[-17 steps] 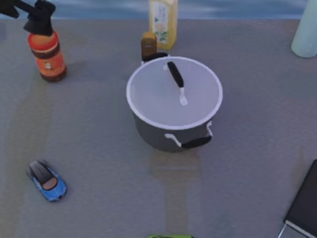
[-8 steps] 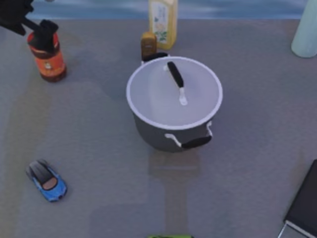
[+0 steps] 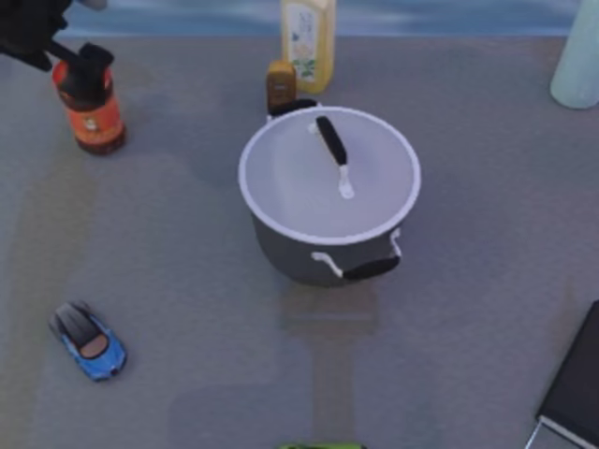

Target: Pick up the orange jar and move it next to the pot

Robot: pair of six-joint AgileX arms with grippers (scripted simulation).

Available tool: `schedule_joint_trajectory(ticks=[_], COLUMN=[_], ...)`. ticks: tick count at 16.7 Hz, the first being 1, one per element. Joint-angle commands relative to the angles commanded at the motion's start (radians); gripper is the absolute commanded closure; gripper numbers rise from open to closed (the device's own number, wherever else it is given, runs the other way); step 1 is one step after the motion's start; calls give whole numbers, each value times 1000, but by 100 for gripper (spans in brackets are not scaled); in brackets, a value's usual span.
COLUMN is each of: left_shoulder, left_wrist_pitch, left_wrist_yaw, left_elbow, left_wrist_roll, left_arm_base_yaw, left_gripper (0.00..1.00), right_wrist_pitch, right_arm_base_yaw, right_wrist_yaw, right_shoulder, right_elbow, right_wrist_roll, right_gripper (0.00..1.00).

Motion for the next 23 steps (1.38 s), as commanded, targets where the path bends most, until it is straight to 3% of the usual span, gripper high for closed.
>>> schedule_joint_trajectory(ticks=[8, 21, 23], left_shoulder=[14, 14, 14], left_wrist_pitch=[113, 113, 113], left_wrist_yaw=[-2, -2, -2], left_elbow=[-97, -97, -97], left_wrist_roll=[-9, -9, -9], left_arm_base_yaw=[-10, -10, -10], left_gripper=[0, 98, 100], right_wrist_pitch=[0, 0, 0], right_arm_base_yaw=[0, 0, 0], right_wrist_yaw=[0, 0, 0], right_shoulder=[0, 0, 0], right_elbow=[0, 0, 0], right_wrist_roll=[0, 0, 0], right_gripper=[0, 0, 0])
